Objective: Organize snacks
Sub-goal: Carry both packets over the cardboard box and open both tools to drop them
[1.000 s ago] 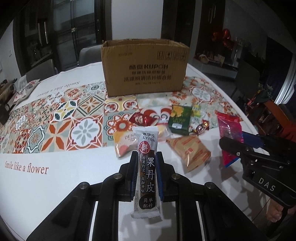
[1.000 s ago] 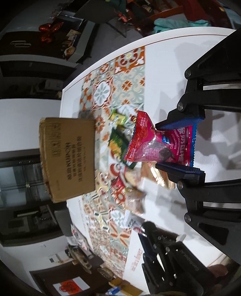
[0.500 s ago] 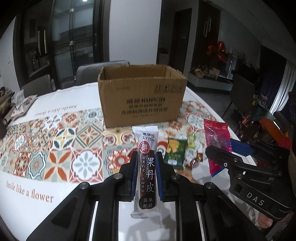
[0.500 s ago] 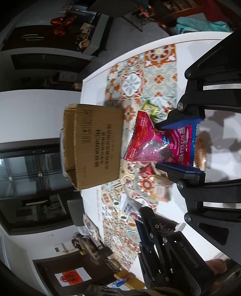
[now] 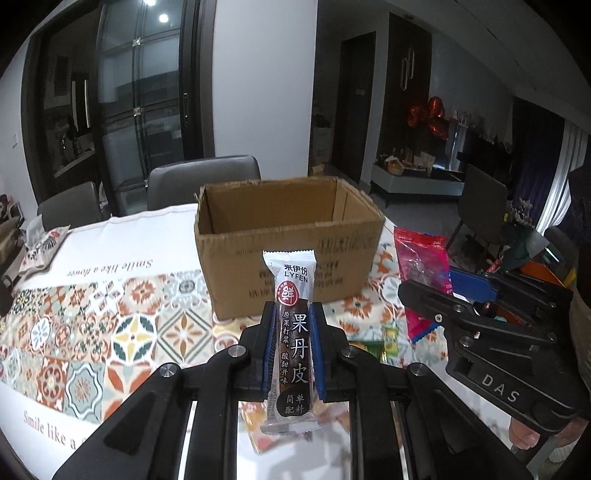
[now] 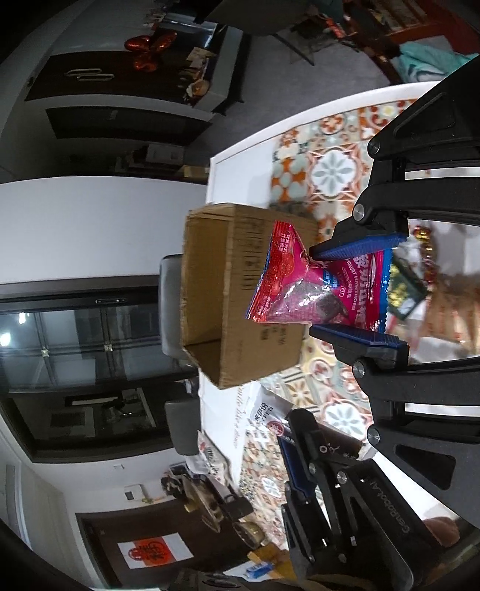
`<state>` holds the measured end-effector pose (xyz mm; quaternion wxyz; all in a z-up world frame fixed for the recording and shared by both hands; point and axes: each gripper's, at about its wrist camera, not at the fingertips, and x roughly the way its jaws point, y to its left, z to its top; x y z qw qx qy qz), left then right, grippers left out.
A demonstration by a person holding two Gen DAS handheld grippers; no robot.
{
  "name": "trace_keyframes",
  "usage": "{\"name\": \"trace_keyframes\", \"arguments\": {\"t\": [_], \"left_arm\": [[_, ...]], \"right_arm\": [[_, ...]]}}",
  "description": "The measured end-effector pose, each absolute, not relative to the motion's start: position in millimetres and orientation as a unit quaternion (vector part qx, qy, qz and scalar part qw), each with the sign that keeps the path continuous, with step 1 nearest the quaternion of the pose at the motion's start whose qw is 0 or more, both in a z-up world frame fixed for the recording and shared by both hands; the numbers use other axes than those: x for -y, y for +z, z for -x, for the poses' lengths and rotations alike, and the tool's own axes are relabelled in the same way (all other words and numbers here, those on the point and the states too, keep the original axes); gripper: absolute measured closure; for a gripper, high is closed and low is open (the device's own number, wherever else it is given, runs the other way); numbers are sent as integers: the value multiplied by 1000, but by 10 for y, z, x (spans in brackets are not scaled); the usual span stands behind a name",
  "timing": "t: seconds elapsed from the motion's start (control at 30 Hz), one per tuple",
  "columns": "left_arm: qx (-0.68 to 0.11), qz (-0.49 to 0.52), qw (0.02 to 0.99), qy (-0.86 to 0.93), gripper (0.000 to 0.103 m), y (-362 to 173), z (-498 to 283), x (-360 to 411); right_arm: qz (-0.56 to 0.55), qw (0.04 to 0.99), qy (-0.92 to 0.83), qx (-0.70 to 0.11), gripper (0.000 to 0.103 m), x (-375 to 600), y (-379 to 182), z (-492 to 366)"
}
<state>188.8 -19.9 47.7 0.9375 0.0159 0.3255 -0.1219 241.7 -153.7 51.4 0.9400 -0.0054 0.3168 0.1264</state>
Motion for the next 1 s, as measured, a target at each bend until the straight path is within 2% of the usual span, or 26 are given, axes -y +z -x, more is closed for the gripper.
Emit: {"name": "trace_keyframes", "arguments": {"t": [0.4,1.0], "left_arm": [[-324,-24,937,-126,85,769,-2528,133],[-364,-33,924,-110,85,710,-3483,138]], "right_arm": [[-2,938,138,-318,67,1486,824,-3115],[-8,926,122,-357,67,1486,737,-4082]]}}
